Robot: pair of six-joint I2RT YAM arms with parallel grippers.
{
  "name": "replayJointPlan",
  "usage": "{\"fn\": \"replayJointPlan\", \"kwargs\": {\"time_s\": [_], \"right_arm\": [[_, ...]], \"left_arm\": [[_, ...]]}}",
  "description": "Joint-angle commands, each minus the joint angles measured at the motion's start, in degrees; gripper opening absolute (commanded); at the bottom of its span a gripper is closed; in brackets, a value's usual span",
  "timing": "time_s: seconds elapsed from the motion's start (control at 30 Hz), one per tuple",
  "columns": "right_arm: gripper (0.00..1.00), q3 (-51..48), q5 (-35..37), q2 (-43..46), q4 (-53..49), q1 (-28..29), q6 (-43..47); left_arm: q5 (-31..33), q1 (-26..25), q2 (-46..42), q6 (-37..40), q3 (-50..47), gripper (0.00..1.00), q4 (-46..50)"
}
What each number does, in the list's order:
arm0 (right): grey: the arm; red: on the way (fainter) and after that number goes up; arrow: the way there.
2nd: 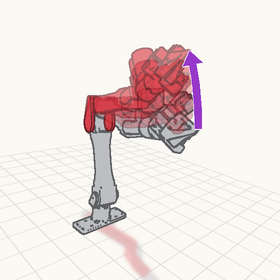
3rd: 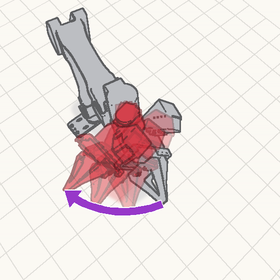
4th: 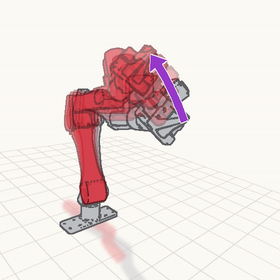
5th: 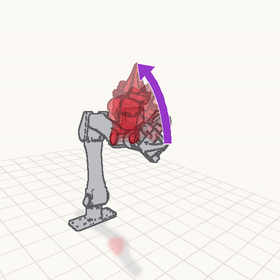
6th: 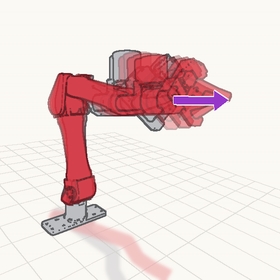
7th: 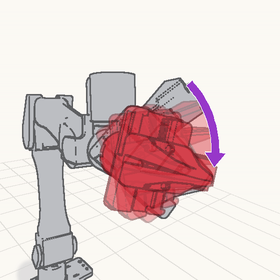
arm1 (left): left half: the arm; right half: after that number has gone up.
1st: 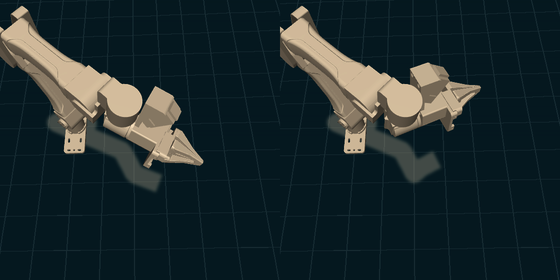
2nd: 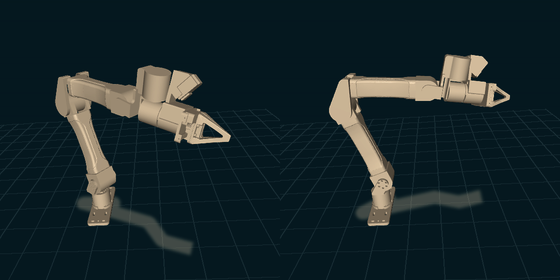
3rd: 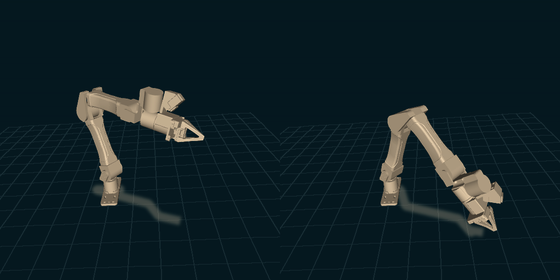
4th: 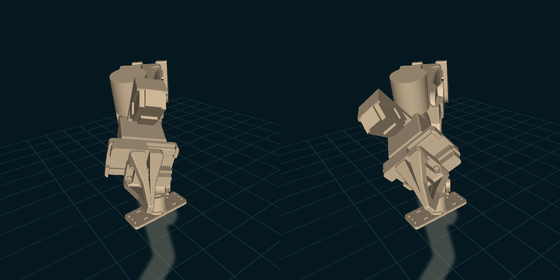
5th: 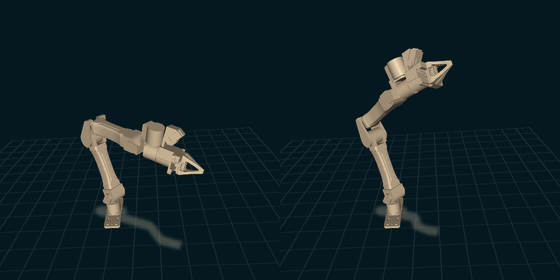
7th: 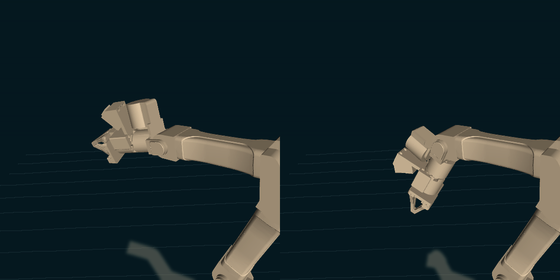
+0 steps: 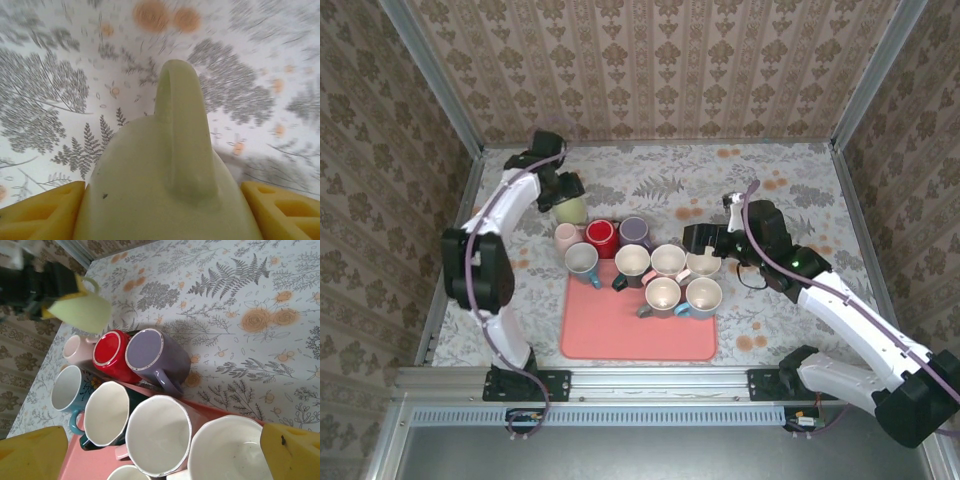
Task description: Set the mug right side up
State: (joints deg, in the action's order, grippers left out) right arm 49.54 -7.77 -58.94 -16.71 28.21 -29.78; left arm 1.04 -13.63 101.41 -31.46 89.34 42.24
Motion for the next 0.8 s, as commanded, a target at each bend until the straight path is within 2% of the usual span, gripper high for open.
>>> {"fn": "replayJointPlan", "kwargs": {"time_s": [0.0, 0.13, 0.23, 0.4, 0.57, 0.7, 0.77], "right_arm": [[1.00, 2.15, 1.28, 1.30, -1.74, -0.21, 1.21], [1.00, 3.34, 1.40, 1.71, -2.60, -0.17, 0.89], [1.00, 4.05, 1.68, 2.14, -3.47, -0.17, 0.82], [0.98, 4.95, 1.12, 2.60, -4.67, -0.08, 0.66], [0.98, 4.96, 0.75, 3.28, -5.30, -0.04, 0.29], [0.98, 5.35, -0.25, 3.30, -5.64, 0.01, -0.50], [0.98, 5.74, -1.04, 3.29, -6.11, 0.01, -0.82]], "left_arm": [[-1.66, -1.62, -11.38, 7.34, -3.66, 0.33, -7.57], [-10.15, -4.65, -23.42, 14.60, -13.42, 0.33, -17.33], [-18.35, -6.12, -32.65, 15.69, -22.13, 0.31, -26.06], [-23.27, -10.31, -43.77, 15.81, -36.92, 0.28, -37.23], [-18.47, -19.14, -53.07, 24.21, -46.22, 0.24, -37.94], [-17.65, -24.06, -56.87, 27.99, -48.16, 0.25, -34.30], [-17.12, -26.57, -57.83, 32.40, -47.57, 0.25, -30.54]]}}
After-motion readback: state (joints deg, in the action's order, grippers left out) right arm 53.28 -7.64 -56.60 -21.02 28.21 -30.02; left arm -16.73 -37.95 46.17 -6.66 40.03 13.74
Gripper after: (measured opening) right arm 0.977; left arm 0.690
